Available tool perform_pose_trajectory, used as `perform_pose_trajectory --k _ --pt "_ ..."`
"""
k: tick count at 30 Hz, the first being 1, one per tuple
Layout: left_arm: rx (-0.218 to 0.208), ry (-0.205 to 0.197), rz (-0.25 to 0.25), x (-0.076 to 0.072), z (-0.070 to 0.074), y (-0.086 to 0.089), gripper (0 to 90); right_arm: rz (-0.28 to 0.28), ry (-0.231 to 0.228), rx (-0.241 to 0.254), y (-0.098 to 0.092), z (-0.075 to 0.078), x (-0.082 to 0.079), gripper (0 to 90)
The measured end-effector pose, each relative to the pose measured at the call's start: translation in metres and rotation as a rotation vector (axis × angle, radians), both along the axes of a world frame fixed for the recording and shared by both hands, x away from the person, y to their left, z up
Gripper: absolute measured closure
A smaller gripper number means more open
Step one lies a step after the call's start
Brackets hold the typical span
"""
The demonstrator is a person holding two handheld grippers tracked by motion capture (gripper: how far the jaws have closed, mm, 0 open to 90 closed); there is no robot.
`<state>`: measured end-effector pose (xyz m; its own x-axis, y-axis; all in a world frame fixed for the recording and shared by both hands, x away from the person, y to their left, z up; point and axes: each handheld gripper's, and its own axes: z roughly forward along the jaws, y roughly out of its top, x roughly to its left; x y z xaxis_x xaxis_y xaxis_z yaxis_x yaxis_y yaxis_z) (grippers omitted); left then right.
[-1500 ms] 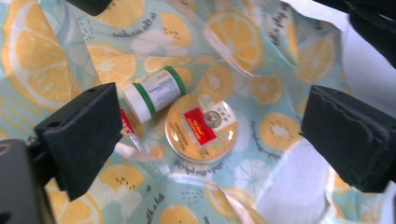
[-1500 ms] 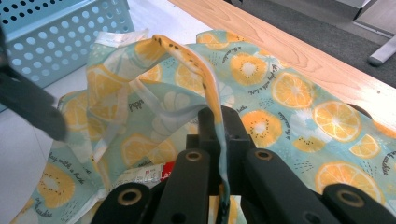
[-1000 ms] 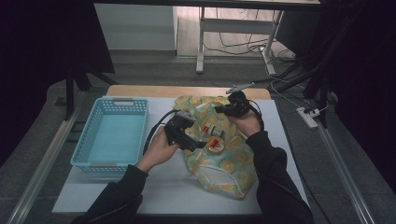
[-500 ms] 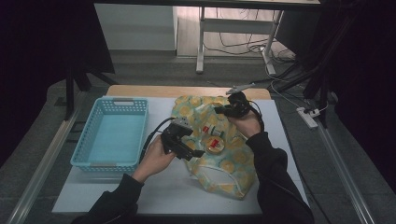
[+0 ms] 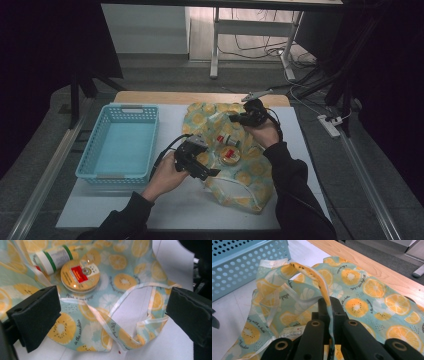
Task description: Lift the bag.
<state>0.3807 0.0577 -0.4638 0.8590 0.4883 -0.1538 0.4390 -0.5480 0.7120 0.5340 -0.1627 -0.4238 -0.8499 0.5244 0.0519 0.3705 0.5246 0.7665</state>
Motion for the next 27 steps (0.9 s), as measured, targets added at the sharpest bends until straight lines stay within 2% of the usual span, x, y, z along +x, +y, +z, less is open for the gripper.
perform_pose_trajectory --k 1,5,7,12,17,23,27 --pt "0.009 0.000 -0.006 -0.001 -0.002 -0.001 0.6 0.002 -0.001 0.000 0.001 0.000 0.000 90.0" --pt "-0.007 0.032 -0.037 -0.001 -0.010 -0.007 1.4 0.005 0.001 0.000 0.002 0.000 -0.001 90.0" --pt "-0.006 0.033 -0.058 -0.001 -0.013 -0.012 1.5 0.007 0.002 0.000 0.003 0.000 -0.001 90.0" --pt "0.029 0.028 -0.111 -0.002 -0.020 -0.028 1.5 0.009 0.003 -0.004 0.003 -0.002 -0.001 90.0" --pt "0.073 0.034 -0.145 0.004 -0.034 -0.044 1.9 0.012 0.001 -0.003 0.003 -0.002 -0.002 90.0" --pt "0.112 0.042 -0.127 0.016 -0.053 -0.055 4.5 0.011 0.004 -0.003 0.003 -0.002 -0.002 90.0" --pt "0.165 0.019 -0.114 0.021 -0.064 -0.059 7.5 0.011 0.005 -0.004 0.001 -0.004 -0.001 90.0"
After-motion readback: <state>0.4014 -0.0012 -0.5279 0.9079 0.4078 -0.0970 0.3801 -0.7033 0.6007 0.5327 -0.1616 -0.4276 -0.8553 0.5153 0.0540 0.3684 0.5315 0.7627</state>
